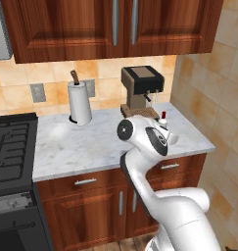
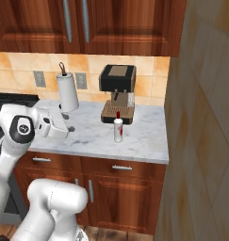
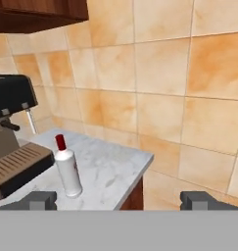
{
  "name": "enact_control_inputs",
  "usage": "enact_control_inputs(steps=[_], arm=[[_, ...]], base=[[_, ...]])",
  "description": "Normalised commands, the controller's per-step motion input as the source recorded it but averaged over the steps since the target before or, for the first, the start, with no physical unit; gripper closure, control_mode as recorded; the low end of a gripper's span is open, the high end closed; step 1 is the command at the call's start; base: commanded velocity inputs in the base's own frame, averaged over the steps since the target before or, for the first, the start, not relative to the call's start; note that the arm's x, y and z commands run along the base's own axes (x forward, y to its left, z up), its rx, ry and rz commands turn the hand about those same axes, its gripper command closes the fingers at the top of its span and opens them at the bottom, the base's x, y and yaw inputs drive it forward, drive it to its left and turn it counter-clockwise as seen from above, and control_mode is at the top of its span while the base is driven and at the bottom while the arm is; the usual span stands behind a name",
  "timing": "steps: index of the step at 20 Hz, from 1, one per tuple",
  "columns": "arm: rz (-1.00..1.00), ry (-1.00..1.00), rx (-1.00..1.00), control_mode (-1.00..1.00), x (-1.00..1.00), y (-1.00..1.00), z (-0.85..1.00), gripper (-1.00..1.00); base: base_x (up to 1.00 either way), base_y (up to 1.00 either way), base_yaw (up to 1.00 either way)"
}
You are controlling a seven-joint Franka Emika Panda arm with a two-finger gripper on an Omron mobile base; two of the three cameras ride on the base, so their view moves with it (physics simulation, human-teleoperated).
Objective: Place the drinks on the dining counter in a tight cluster.
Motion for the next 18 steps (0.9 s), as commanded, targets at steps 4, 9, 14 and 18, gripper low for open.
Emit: enact_control_inputs(steps=[4,9,14,18], arm=[[-0.17,0.00,0.02,-1.00,0.31,-0.09,-0.08,-1.00],[-0.16,0.02,0.04,-1.00,0.21,-0.14,-0.04,-1.00],[-0.12,0.00,0.01,-1.00,0.20,-0.17,-0.09,-1.00],[-0.09,0.00,0.01,-1.00,0.16,-0.22,-0.16,-1.00]], base=[[0.00,0.00,0.00],[0.00,0.00,0.00],[0.00,0.00,0.00],[0.00,0.00,0.00]])
